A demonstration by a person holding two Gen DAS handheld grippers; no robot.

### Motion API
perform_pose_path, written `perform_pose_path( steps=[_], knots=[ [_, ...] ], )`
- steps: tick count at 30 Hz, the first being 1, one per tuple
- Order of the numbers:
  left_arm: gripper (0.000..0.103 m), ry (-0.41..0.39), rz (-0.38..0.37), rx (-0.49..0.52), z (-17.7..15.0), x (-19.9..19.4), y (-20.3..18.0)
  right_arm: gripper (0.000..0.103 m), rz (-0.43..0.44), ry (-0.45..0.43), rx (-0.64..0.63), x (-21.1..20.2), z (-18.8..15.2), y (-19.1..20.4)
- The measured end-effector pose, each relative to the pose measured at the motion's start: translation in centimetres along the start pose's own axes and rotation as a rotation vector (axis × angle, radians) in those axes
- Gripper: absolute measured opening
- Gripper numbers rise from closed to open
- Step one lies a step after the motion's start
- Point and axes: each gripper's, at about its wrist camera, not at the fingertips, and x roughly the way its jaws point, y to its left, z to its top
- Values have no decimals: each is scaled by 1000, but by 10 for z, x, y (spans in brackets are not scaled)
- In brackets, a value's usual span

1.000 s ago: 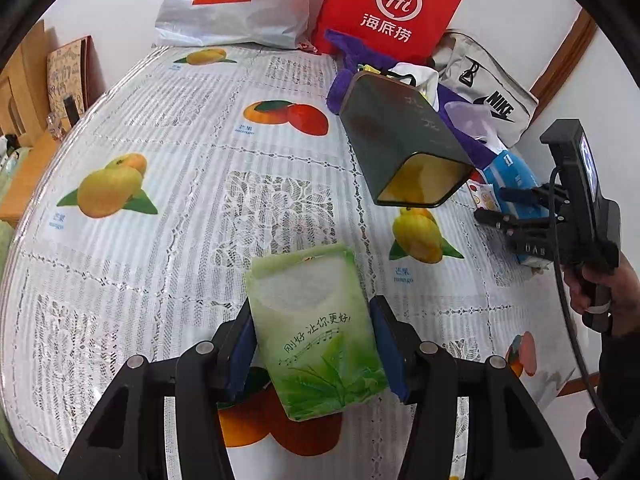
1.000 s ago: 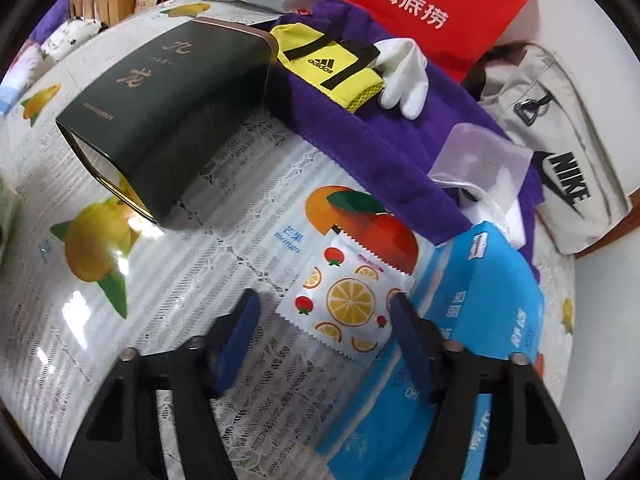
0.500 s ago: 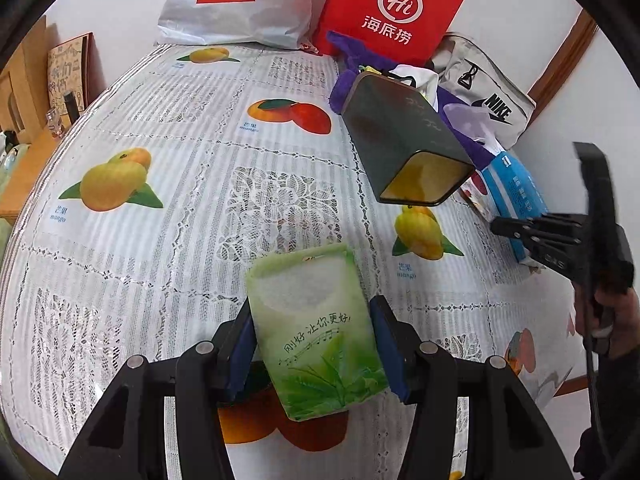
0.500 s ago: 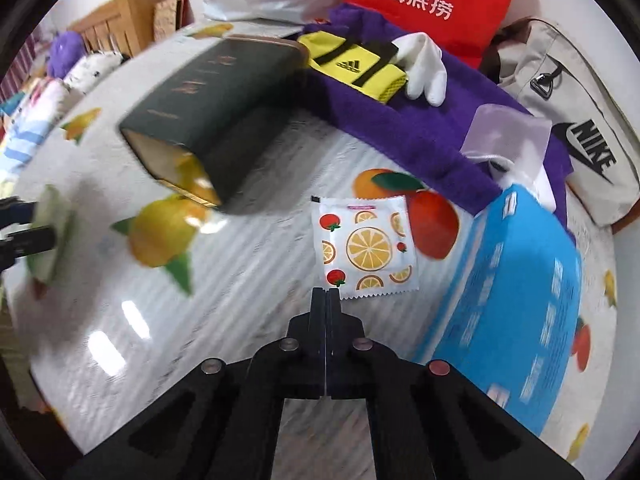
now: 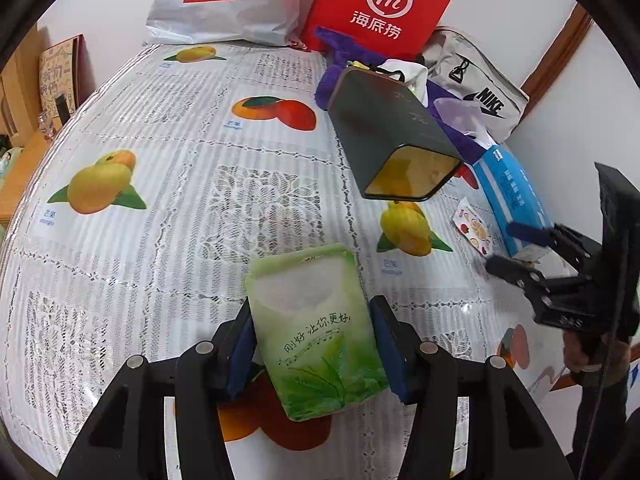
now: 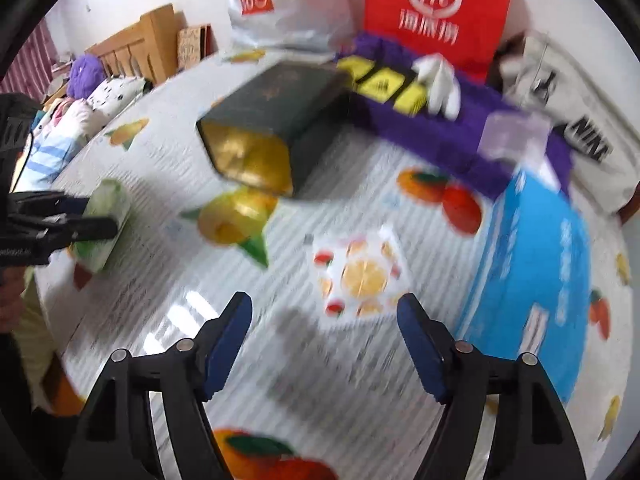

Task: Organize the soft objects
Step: 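Carry the tea packet onto the towel and open the left gripper while the right gripper nudges the sachet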

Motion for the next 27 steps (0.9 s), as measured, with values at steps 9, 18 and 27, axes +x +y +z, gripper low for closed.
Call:
perform_pose_path(
  steps=[9,18,27],
  knots=[
    [52,-46,-15,12,12,-17,-2,78,-120,27,57,41,23,-13],
    [52,-123,-40,57,48,-39,-12,27,-25,87,71,38,21,-24],
    [52,-172,-50,108,93,-46,-32,0,69,81,98,27,8,-25]
  ],
)
